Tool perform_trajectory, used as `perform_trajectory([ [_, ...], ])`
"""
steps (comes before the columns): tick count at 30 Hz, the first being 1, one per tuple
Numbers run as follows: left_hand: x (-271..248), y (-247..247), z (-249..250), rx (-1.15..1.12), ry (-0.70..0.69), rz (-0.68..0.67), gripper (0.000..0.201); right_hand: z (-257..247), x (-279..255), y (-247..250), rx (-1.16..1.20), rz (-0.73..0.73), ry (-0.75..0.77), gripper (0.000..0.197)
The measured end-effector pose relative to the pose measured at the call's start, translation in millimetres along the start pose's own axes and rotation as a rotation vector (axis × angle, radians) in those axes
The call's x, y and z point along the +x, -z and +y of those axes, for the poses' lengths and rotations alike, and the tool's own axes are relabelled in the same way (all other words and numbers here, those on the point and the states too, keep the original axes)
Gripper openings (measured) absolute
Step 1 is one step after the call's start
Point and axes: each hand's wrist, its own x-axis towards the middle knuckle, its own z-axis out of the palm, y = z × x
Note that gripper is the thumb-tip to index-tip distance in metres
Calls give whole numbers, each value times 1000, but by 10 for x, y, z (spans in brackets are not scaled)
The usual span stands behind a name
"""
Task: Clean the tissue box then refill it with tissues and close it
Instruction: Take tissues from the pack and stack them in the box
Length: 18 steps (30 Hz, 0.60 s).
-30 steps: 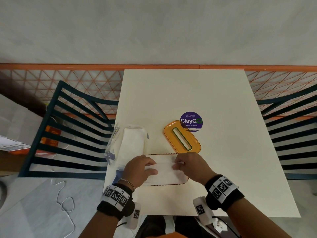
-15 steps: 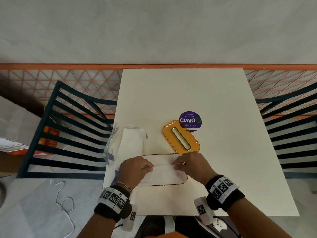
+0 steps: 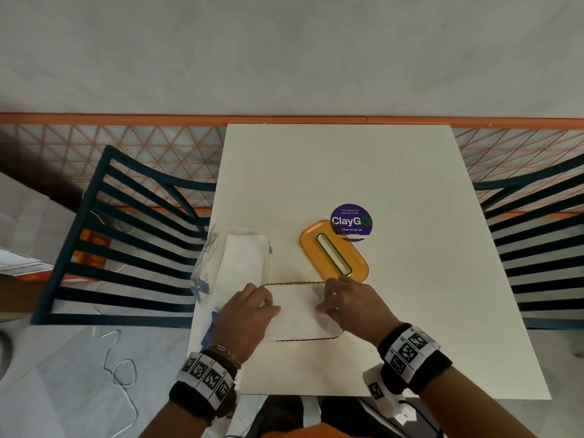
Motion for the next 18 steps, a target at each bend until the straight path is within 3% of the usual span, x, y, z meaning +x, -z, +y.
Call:
perform_trajectory([
  [5, 4, 53, 120, 114, -14, -27, 39, -19, 4, -21, -59, 1, 37, 22],
  [10, 10, -33, 320, 178, 83, -129, 20, -1, 1, -52, -70, 17, 56, 22],
  [18, -147, -383, 825, 88, 114, -213, 75, 39, 10, -111, -97, 21, 63, 21],
])
